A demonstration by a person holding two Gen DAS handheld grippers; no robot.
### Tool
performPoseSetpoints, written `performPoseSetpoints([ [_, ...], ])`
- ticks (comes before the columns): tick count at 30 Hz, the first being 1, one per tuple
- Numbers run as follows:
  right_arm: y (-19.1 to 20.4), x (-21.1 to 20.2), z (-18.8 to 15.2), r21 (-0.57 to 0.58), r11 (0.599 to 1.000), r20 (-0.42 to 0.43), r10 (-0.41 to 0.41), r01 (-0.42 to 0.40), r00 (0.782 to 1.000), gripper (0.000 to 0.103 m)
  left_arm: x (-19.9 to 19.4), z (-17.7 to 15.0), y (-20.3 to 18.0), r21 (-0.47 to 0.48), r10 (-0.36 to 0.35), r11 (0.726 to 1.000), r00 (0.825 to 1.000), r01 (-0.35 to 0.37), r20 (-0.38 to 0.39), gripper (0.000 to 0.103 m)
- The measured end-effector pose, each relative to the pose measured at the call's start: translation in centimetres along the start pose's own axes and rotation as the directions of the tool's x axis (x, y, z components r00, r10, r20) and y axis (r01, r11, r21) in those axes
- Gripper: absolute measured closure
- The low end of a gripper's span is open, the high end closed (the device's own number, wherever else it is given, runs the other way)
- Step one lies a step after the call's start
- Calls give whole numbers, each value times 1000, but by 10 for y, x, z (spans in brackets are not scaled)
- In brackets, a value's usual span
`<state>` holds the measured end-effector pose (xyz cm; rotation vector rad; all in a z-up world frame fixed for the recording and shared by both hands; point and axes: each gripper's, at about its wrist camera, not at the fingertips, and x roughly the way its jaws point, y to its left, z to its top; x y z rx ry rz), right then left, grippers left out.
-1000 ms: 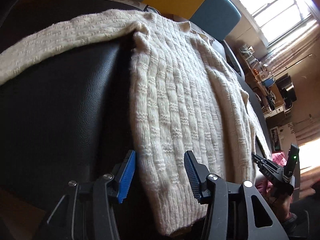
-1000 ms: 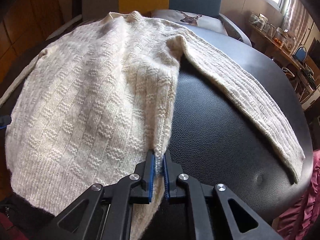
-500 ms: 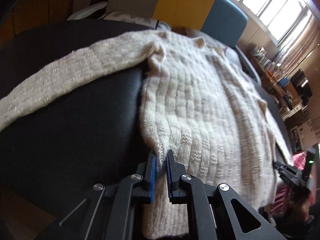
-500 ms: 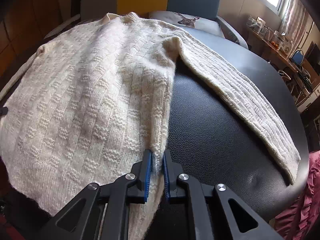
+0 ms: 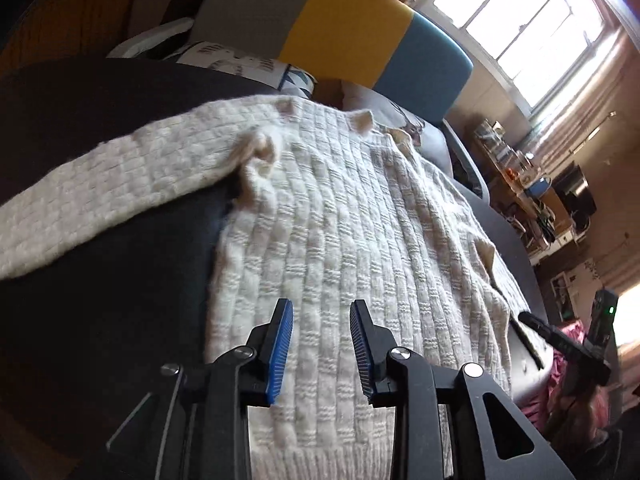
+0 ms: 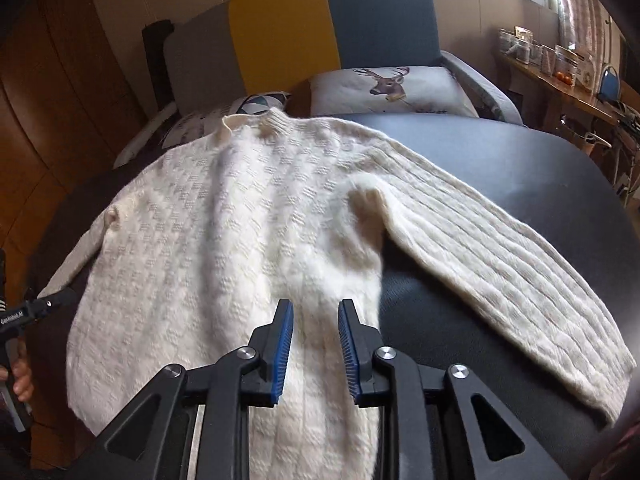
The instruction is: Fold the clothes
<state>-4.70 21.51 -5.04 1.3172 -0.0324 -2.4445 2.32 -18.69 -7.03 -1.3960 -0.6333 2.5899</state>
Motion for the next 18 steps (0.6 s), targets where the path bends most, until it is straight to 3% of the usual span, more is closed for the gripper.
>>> performPoseSetpoints([
  [3, 2, 36, 14, -22, 1000, -77, -4, 2, 997, 80, 30, 5, -10, 38, 43, 998, 998, -41, -55, 73],
  [6, -3, 67, 13, -49, 996, -153, -81, 74, 985, 80, 45, 0, -4, 36, 100, 995, 990, -97, -99, 73],
  [8, -8, 75, 10, -69, 991, -158, -126, 116, 979, 82, 45, -4, 4, 13, 83, 997, 992, -82, -98, 73],
  [11, -15, 73, 11, -61, 992, -156, -120, 112, 980, 82, 43, -9, 5, 34, 106, 994, 989, -103, -100, 73],
  [14, -21, 63, 18, -34, 999, -153, -21, 16, 988, 81, 39, -3, 0, 28, 91, 996, 990, -88, -112, 73],
  [18, -38, 42, 54, 60, 987, -55, 151, -147, 987, 79, 19, 43, -19, 80, 18, 997, 1000, -16, -22, 72],
])
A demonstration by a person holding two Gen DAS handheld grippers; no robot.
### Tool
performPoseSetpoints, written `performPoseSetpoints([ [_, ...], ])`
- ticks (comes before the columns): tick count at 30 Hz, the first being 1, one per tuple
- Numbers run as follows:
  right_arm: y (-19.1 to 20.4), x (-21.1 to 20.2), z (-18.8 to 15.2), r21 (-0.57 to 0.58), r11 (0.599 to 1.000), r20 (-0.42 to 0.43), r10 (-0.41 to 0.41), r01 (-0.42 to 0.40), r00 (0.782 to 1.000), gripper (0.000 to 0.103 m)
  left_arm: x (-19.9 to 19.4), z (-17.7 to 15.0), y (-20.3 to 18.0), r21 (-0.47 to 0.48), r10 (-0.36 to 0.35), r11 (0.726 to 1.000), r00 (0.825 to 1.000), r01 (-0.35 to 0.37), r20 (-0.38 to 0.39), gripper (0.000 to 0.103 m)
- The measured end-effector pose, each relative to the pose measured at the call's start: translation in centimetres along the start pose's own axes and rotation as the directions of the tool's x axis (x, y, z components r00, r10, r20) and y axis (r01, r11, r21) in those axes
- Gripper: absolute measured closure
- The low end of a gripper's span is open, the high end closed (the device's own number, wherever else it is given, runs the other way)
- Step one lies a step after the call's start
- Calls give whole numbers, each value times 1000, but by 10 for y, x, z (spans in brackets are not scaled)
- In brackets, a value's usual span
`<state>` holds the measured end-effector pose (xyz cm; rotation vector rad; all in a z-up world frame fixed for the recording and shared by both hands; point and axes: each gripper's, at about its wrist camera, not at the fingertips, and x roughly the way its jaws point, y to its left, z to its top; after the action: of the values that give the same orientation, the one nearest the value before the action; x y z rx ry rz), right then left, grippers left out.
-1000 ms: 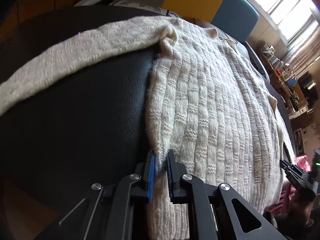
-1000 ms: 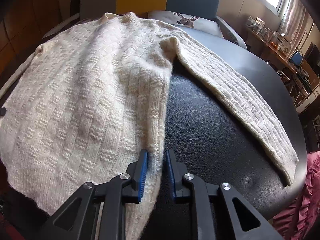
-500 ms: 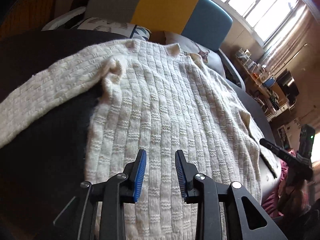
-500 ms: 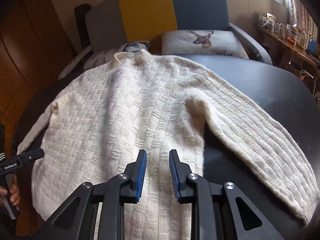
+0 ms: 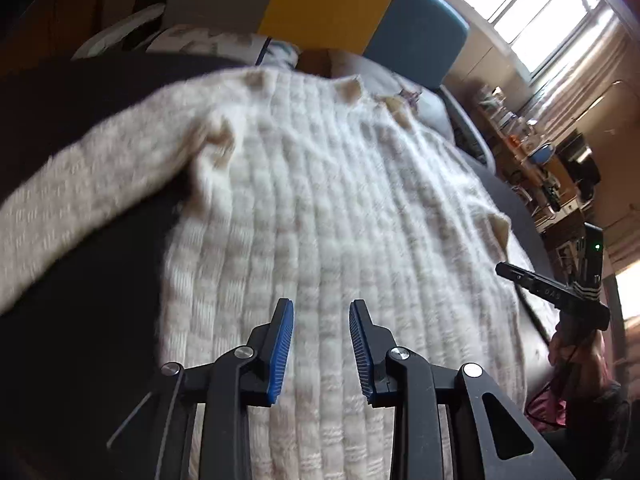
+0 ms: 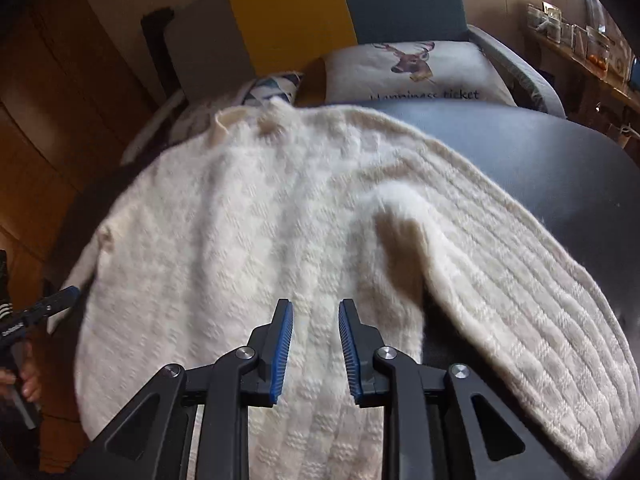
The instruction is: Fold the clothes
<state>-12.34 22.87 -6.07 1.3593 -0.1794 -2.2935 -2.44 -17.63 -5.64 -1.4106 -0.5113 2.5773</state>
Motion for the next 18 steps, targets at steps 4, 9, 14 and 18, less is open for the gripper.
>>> performPoseSetpoints([
  [4, 8, 18, 55, 13, 999, 4, 39, -39, 999, 79, 14, 75, -21, 126, 25, 991, 996, -35, 82, 68],
  [9, 7, 69, 100, 52, 997, -34, 62, -60, 997, 79, 69, 159, -40, 116, -149, 982, 989, 146, 12, 68],
  [14, -3, 99, 119, 16, 1000, -56, 25, -24, 998, 79, 151, 216, -69, 113, -227, 965, 968, 238, -103, 59],
  [18, -12, 114, 125, -60, 996, -66, -70, 66, 995, 79, 213, 246, -79, 102, -208, 968, 961, 229, -182, 57],
])
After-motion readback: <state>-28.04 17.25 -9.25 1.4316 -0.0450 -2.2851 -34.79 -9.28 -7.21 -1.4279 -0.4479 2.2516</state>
